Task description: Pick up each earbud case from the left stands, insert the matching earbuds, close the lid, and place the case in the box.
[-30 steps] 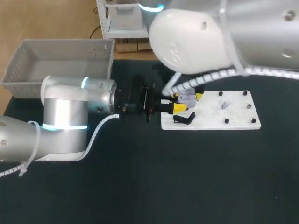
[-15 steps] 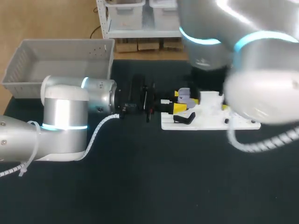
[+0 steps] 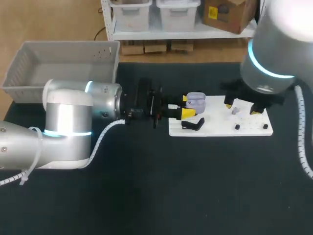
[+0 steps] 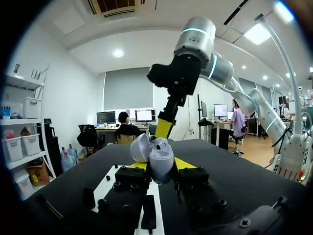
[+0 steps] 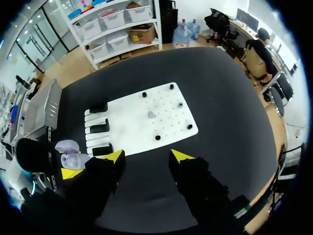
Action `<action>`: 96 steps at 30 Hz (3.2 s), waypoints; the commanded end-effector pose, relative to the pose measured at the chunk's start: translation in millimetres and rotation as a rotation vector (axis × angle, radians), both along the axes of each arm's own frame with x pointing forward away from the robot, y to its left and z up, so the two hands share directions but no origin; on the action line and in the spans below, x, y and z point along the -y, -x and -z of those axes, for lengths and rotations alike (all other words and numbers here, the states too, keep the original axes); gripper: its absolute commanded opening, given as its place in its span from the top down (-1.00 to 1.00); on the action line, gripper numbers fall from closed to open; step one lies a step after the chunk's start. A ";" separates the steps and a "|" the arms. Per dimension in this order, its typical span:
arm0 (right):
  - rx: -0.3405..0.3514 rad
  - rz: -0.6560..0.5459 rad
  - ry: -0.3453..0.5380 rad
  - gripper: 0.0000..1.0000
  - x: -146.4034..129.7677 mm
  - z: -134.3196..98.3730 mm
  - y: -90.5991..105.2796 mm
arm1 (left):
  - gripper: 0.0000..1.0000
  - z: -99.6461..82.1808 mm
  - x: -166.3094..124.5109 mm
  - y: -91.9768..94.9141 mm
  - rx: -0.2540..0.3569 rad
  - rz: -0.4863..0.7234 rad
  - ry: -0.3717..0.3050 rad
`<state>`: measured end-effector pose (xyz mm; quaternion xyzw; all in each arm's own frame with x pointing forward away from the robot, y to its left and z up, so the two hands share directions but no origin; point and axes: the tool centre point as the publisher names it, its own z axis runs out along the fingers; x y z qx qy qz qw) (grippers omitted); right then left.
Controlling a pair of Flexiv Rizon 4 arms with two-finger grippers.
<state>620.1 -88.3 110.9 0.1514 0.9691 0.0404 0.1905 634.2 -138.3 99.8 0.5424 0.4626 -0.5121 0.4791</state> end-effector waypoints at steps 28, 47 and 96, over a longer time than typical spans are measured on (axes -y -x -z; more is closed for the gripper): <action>-0.153 -0.036 -0.094 0.08 23.0 90.5 -69.8 | 1.00 0.4 -0.2 1.4 0.002 -0.005 0.002; -0.153 -0.030 -0.104 0.29 26.0 97.8 -79.6 | 1.00 0.4 -0.2 1.4 0.002 -0.005 0.002; -0.111 -0.205 -0.159 1.00 -5.1 -40.6 -35.6 | 1.00 0.4 -0.2 1.4 0.002 -0.005 0.002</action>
